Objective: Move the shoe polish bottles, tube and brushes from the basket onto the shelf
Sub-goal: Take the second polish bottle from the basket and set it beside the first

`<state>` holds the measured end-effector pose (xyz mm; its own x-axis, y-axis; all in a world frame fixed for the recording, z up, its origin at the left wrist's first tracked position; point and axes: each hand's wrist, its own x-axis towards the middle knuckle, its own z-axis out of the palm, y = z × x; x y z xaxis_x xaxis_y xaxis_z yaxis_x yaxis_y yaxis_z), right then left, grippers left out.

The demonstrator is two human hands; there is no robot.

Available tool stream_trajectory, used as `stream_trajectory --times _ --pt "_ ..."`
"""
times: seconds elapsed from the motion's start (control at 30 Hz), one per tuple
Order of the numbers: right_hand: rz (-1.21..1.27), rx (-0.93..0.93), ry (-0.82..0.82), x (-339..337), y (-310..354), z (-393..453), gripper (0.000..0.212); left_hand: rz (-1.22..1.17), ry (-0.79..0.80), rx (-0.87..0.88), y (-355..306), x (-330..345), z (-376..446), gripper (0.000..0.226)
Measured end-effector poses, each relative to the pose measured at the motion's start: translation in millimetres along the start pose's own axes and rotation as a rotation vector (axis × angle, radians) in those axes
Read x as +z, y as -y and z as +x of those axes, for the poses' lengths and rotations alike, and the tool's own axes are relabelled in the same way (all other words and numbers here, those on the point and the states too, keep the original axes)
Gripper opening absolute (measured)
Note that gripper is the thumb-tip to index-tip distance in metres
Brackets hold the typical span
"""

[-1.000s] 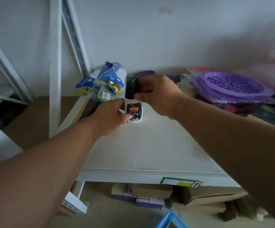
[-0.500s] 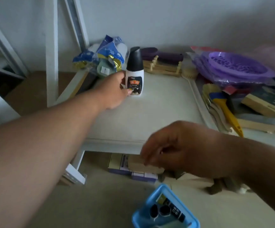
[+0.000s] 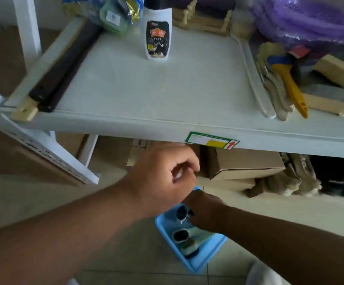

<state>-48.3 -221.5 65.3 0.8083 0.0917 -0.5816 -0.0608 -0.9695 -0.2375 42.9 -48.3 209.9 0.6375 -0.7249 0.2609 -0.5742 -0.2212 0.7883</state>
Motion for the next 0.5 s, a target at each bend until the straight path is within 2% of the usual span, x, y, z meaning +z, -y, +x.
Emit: stream_trajectory --times 0.13,0.27,0.37,0.5 --pt "-0.141 -0.029 0.014 22 11 22 0.039 0.034 0.224 -0.371 68 63 -27 0.021" --pt "-0.27 -0.066 0.032 46 8 42 0.029 0.109 0.32 -0.61 118 91 -44 0.037" --pt "-0.278 -0.084 -0.001 54 6 47 0.023 0.138 0.402 -0.676 137 95 -51 0.052" --pt "-0.198 -0.115 -0.052 31 12 38 0.021 0.184 0.529 -0.644 137 84 -48 0.069"
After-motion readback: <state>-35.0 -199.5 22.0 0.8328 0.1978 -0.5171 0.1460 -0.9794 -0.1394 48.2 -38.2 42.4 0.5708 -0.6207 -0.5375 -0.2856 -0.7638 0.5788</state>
